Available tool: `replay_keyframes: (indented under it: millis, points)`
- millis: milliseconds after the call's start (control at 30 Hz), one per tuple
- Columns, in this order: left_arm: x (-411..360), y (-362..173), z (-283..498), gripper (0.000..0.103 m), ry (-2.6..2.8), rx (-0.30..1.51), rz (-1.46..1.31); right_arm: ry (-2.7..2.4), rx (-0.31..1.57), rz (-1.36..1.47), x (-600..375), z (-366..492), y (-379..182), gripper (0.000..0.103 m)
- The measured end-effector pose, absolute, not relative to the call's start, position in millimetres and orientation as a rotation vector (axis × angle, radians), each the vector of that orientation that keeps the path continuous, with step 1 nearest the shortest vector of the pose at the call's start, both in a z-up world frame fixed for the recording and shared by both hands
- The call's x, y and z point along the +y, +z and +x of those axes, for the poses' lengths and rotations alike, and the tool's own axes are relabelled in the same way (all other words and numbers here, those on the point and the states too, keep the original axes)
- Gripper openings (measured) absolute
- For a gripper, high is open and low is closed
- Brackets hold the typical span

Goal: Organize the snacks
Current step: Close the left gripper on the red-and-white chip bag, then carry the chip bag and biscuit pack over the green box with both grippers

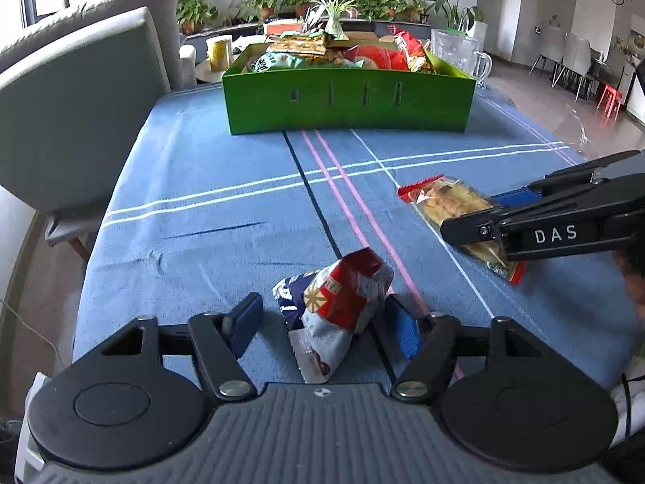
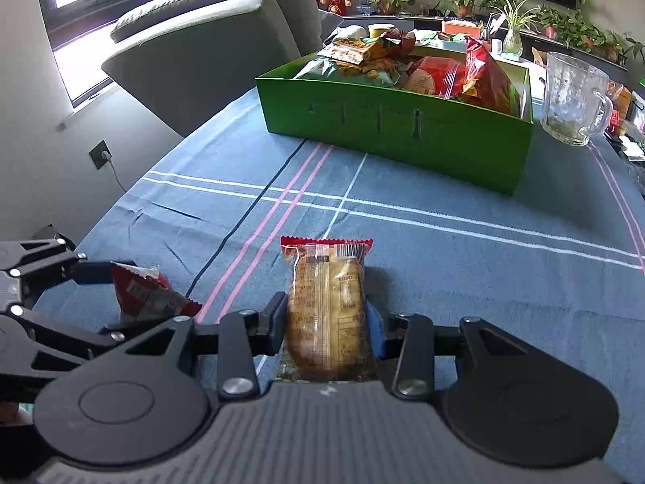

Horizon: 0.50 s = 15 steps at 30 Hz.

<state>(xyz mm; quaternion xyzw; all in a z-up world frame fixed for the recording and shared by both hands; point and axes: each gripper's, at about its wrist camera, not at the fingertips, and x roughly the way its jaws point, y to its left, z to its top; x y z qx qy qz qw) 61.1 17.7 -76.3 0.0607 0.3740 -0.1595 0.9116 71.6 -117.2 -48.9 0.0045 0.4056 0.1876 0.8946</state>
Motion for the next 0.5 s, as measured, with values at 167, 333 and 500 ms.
replay_keyframes:
  millis: [167, 333, 500]
  points:
    - [16, -70, 61, 0.045, -0.363, 0.75, 0.097, 0.392, 0.835, 0.009, -116, 70, -47, 0.086]
    - [13, -60, 60, 0.045, -0.381, 0.713, 0.091, 0.391, 0.818, 0.007, -117, 70, -42, 0.086]
    - [11, -51, 61, 0.044, -0.389, 0.688, 0.094, 0.39, 0.803, 0.012, -117, 71, -39, 0.086]
